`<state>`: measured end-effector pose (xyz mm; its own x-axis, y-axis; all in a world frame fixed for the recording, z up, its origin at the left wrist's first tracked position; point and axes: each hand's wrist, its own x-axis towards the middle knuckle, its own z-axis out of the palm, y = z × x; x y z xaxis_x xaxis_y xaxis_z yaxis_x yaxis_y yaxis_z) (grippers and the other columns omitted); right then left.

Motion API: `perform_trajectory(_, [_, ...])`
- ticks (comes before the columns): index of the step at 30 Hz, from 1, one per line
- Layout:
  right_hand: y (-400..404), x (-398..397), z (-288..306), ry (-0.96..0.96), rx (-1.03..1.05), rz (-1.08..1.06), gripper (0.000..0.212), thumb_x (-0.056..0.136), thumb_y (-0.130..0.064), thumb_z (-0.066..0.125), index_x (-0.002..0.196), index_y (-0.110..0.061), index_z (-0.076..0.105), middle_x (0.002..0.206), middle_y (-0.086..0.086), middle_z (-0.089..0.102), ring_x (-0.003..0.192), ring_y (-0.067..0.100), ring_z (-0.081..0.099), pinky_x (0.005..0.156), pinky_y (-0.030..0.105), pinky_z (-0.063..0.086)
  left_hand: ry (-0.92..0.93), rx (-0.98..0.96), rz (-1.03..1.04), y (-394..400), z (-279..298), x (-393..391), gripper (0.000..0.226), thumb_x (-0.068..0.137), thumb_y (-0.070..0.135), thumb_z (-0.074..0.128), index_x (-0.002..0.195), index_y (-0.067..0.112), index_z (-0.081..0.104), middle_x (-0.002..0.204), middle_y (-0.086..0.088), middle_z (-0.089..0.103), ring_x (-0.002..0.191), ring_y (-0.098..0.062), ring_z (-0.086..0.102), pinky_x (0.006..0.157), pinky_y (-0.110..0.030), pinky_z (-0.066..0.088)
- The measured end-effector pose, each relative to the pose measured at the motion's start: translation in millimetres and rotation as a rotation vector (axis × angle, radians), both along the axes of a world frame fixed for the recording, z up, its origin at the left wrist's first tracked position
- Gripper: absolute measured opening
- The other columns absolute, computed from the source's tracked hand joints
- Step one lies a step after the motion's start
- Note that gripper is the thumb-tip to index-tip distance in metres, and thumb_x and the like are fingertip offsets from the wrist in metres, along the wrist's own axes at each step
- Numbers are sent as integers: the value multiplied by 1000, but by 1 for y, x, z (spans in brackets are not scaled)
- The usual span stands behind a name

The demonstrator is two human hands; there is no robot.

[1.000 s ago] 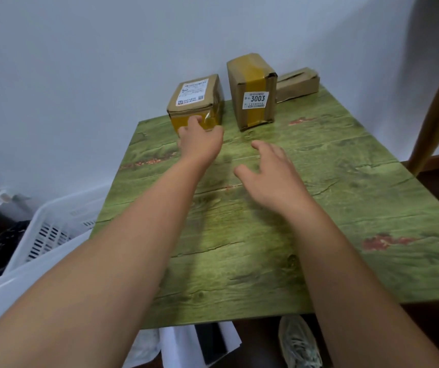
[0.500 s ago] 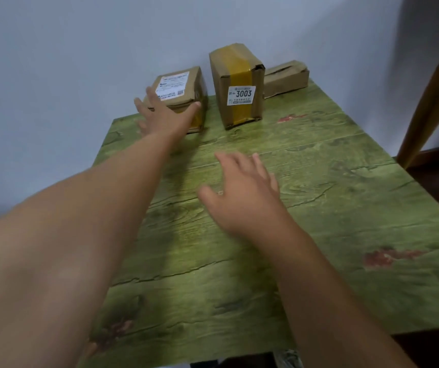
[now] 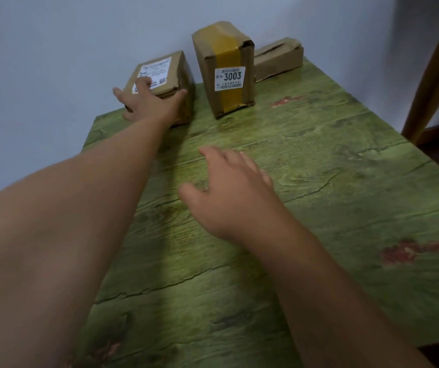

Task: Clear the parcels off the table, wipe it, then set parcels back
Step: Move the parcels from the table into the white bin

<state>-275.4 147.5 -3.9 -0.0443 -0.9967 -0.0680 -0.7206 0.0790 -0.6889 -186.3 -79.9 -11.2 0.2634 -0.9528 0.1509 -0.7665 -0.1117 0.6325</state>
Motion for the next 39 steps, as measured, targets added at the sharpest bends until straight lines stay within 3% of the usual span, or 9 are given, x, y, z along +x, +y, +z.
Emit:
perform_trajectory(5, [-2, 3, 1, -8, -15, 3, 64, 95, -48, 43, 151, -24, 23, 158, 6, 26, 148, 28, 13, 118, 56, 13, 73, -49, 37, 5, -1, -1, 80, 69, 60, 67, 137, 36, 32, 147, -12, 13, 125, -37, 36, 94, -37, 33])
perform_trajectory(12, [-1, 7, 3, -25, -28, 20, 66, 95, -51, 44, 153, -26, 23, 160, 5, 24, 149, 27, 13, 118, 56, 14, 345, -136, 130, 32, 13, 23, 92, 62, 70, 68, 136, 30, 30, 132, -8, 22, 106, -33, 49, 101, -42, 45])
perform_trajectory(16, [0, 14, 3, -48, -34, 49, 68, 94, -52, 45, 153, -28, 23, 161, 4, 24, 148, 27, 18, 118, 55, 19, 584, -149, 143, 56, 31, 40, 84, 68, 70, 66, 132, 29, 33, 131, -8, 24, 98, -26, 47, 94, -42, 49])
perform_trajectory(21, [1, 24, 7, -209, -46, 52, 68, 94, -50, 50, 153, -30, 25, 159, 0, 27, 142, 25, 30, 113, 51, 31, 995, -111, 142, 96, 42, 61, 70, 66, 67, 62, 117, 24, 42, 122, -10, 49, 100, -27, 59, 67, -43, 60])
perform_trajectory(26, [1, 40, 11, -421, -139, 83, 75, 93, -48, 55, 156, -29, 19, 162, -2, 21, 146, 21, 26, 114, 40, 26, 1284, -49, -18, 140, 39, 79, 69, 76, 64, 57, 127, 18, 54, 116, -11, 67, 99, -27, 67, 74, -47, 59])
perform_trajectory(29, [3, 55, 12, -503, -194, 147, 80, 92, -49, 56, 157, -33, 13, 164, -7, 15, 149, 14, 18, 116, 36, 20, 1471, 21, -130, 166, 39, 91, 57, 84, 64, 50, 112, 16, 65, 108, -11, 67, 105, -31, 66, 95, -52, 50])
perform_trajectory(34, [7, 80, 10, -452, -319, 237, 73, 93, -47, 57, 155, -35, 20, 164, -12, 6, 149, 9, 12, 111, 26, 12, 1611, 67, -169, 200, 44, 117, 73, 80, 67, 53, 132, 16, 56, 128, -20, 59, 115, -42, 61, 100, -59, 44])
perform_trajectory(39, [8, 96, 9, -405, -355, 301, 73, 94, -46, 55, 155, -36, 17, 165, -13, 3, 150, 11, 10, 119, 34, 14, 1686, 59, -176, 231, 47, 151, 78, 79, 68, 53, 137, 15, 50, 133, -25, 51, 115, -45, 59, 106, -52, 39])
